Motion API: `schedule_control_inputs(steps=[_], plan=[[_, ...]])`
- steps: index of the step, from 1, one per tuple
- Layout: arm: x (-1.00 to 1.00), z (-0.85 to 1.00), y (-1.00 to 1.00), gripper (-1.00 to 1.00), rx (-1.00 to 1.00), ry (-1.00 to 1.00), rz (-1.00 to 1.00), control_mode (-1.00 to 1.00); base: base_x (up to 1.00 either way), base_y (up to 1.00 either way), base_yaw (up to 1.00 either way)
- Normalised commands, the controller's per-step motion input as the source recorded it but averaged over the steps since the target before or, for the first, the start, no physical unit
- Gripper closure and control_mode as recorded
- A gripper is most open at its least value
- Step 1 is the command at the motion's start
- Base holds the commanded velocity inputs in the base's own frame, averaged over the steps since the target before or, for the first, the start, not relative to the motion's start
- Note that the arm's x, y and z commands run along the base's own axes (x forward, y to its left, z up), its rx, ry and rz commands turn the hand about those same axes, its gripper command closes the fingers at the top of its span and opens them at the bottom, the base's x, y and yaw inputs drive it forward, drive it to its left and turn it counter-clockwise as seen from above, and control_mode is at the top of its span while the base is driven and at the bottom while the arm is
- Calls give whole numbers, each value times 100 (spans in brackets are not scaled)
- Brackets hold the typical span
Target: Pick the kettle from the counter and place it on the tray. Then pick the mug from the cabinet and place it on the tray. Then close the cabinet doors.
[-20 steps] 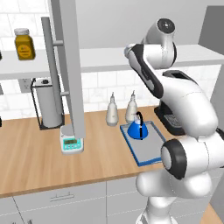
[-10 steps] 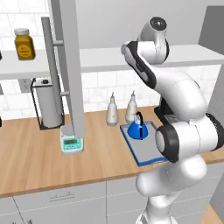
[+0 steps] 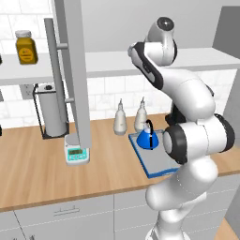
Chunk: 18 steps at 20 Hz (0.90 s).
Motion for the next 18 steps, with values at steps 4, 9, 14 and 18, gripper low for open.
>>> schedule_control_inputs(steps=[4, 9, 14, 18], plan=[[0, -6, 0, 100, 0, 0, -1, -100, 0, 0, 0], [0, -11, 0, 100, 0, -1, -3, -100, 0, 0, 0], [-13, -6, 0, 100, 0, -9, -2, -100, 0, 0, 0], [-90, 0, -19, 100, 0, -8, 8, -100, 0, 0, 0]])
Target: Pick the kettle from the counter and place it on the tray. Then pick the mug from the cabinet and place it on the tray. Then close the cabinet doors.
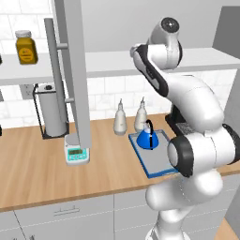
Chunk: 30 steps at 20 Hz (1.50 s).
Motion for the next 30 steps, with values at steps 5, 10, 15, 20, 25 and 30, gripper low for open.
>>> schedule_control_inputs(steps=[5, 10, 15, 20, 25, 30], plan=[[-100, -6, -42, 100, 0, -6, 31, -100, 0, 0, 0], [-100, -9, -36, 100, -4, -6, 47, -100, 0, 0, 0], [-89, -48, -14, 100, -7, 0, 30, -100, 0, 0, 0], [-45, -99, -6, 100, -8, 0, 4, -100, 0, 0, 0], [-24, -100, -10, 100, -1, 0, 4, -100, 0, 0, 0], [-5, -100, -1, 100, -4, 0, 5, -100, 0, 0, 0]])
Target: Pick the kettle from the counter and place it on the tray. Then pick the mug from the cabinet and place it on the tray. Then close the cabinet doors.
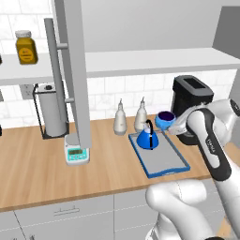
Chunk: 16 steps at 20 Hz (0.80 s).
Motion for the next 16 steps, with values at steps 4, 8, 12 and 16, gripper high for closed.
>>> schedule_control_inputs(steps=[4, 8, 12, 16], plan=[[0, -100, -4, 100, -7, 0, 7, -100, 0, 0, 0], [2, -100, -12, 100, -5, 4, 9, -100, 0, 0, 0], [21, -86, -22, 100, -1, 5, 8, -100, 0, 0, 0], [51, -52, -18, 100, 0, 2, 4, -100, 0, 0, 0]])
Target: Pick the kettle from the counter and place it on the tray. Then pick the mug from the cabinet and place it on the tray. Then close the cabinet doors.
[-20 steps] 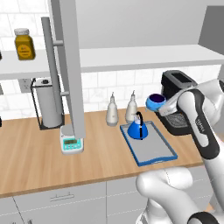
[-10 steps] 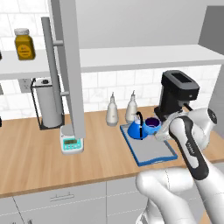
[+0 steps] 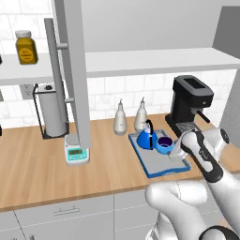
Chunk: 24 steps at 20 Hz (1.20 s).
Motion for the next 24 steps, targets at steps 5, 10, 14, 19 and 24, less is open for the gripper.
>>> schedule_control_inputs(steps=[5, 10, 14, 19, 24], plan=[[42, -53, -5, 100, 0, 2, 2, -100, 0, 0, 0], [33, -37, 0, 100, 0, 8, 0, -100, 0, 0, 0], [26, -35, 0, 100, 0, 5, 0, -100, 0, 0, 0], [4, -44, 0, -100, 0, 2, 0, -100, 0, 0, 0], [-39, -6, 4, -100, -1, 0, 3, -100, 0, 0, 0]])
